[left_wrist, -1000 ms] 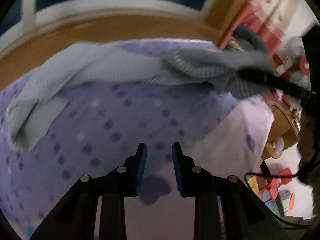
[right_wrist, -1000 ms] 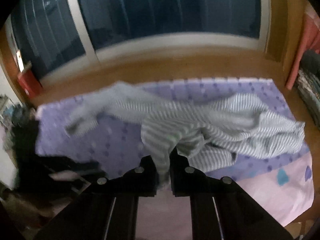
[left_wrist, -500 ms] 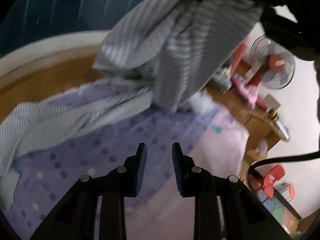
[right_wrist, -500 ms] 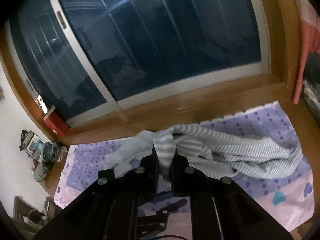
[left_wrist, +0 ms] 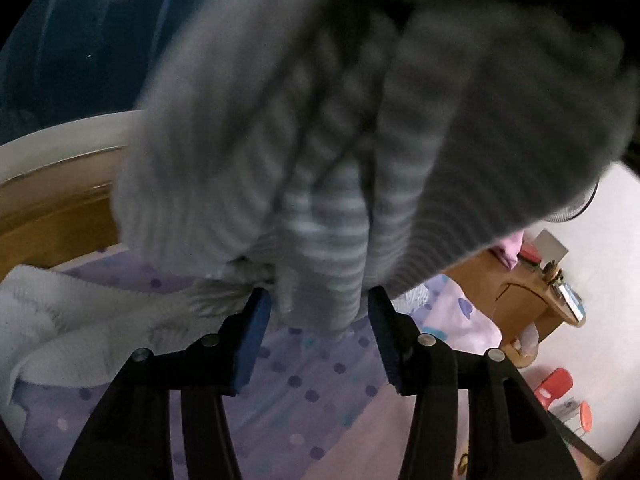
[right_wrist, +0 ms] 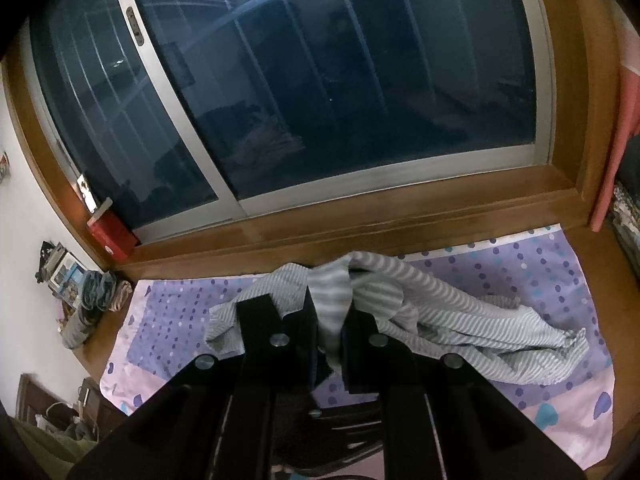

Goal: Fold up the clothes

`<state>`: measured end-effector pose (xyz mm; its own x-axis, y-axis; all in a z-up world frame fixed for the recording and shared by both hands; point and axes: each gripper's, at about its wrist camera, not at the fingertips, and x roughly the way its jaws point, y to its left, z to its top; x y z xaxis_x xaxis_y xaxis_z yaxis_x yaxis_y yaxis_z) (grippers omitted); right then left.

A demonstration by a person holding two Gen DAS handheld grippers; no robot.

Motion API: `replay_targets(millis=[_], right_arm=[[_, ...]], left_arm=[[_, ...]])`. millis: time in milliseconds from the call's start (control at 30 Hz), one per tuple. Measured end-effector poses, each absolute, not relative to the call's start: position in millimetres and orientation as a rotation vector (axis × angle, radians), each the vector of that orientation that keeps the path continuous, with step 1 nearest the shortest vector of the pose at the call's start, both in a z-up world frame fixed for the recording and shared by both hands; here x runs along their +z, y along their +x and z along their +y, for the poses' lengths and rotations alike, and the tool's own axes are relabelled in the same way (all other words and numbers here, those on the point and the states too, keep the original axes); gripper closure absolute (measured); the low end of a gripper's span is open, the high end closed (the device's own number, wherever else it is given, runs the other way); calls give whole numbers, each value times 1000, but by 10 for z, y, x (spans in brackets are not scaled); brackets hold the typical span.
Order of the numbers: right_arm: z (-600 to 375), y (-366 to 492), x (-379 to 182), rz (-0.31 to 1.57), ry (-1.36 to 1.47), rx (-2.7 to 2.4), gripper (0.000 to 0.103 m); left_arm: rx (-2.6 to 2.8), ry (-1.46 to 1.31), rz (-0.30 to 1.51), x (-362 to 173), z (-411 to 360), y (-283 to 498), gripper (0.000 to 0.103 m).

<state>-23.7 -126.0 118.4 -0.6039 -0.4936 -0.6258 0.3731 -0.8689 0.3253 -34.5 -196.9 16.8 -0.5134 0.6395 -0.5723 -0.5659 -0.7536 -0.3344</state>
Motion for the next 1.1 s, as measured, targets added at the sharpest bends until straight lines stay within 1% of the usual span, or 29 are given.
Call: replay_targets(millis=[33, 67, 133, 267, 367, 467, 567, 700, 767, 867, 900, 967, 1033, 1100], right_arm=[[-1241, -243, 1183, -219, 1016, -2440, 95], [-1221, -247, 1181, -219, 1015, -2440, 95], [-1169, -238, 1192, -233, 999, -2431, 95], [-1117, -140, 1336, -271, 906, -2416, 95], [-1133, -57, 1412, -321, 849, -2364, 95], [-1230, 20, 1325, -344, 850, -2298, 95], [-1449, 108, 1040, -379, 913, -2169, 95], [-1929, 274, 451, -321, 1074, -2005, 95], [-2191, 332, 102, -272, 1176, -1944, 95], [-2503, 390, -337, -137, 1285, -1930, 95], [-2578, 410, -436, -81, 1303, -1942, 95], [-2695, 447, -588, 27, 1328, -1979, 95], [-2765, 504, -692, 114, 1349, -2008, 95], [-2801, 569, -727, 146, 1369, -2005, 91]], left_arm=[[2246, -922, -135, 160, -1954, -369, 80], [2240, -934, -134, 152, -1939, -392, 93], [2236, -948, -141, 190, -2010, -403, 93], [2254, -931, -101, 505, -2411, -236, 93], [2344, -879, 10, 846, -2867, 14, 93], [2460, -853, 135, 1132, -3327, 255, 93], [2539, -887, 160, 1285, -3790, 427, 93], [2613, -1021, 172, 1135, -4102, 538, 93], [2616, -1143, 129, 886, -4272, 534, 93], [2586, -1315, 31, 425, -4535, 533, 92], [2572, -1374, -7, 279, -4625, 543, 91], [2528, -1484, -98, 25, -4788, 577, 84], [2482, -1554, -168, -168, -4939, 633, 83], [2451, -1570, -197, -242, -5050, 750, 81]])
